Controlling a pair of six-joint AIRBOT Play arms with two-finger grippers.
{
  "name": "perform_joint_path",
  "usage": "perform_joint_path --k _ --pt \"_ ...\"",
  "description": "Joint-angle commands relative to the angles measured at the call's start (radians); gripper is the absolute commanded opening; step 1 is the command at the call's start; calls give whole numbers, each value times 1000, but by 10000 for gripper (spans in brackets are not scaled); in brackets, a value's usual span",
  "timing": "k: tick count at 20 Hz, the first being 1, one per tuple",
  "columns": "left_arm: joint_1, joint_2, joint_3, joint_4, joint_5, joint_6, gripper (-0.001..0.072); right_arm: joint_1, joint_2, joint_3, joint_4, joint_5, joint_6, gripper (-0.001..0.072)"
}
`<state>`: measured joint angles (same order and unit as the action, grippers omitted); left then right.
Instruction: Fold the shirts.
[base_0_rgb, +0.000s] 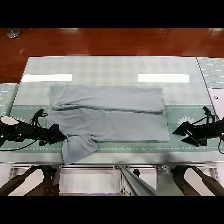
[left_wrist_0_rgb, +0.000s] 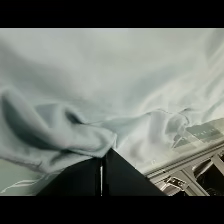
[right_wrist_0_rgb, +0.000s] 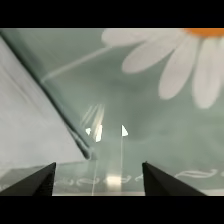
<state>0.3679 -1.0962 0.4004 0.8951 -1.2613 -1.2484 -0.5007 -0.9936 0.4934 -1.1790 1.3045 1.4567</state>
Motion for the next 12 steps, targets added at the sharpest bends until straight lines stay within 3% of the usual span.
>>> perform_joint_path --k 1,8,9,10,11,12 --pt "-1 1 0 -26 -3 7 22 100 -28 -48 0 -8 9 619" --pt "-1 1 0 -29 -6 7 22 208 -153 8 232 -171 -2 599" --pt "-1 1 1 -31 -5 7 22 230 -166 23 245 -171 -18 446" --pt "0 0 8 -38 -5 6 22 249 -171 40 243 -151 -54 145" --pt "6 0 33 -40 -11 -1 23 262 -170 63 242 -125 -91 34" --pt "17 0 73 -40 -27 -19 23 259 -170 95 242 -95 -100 36"
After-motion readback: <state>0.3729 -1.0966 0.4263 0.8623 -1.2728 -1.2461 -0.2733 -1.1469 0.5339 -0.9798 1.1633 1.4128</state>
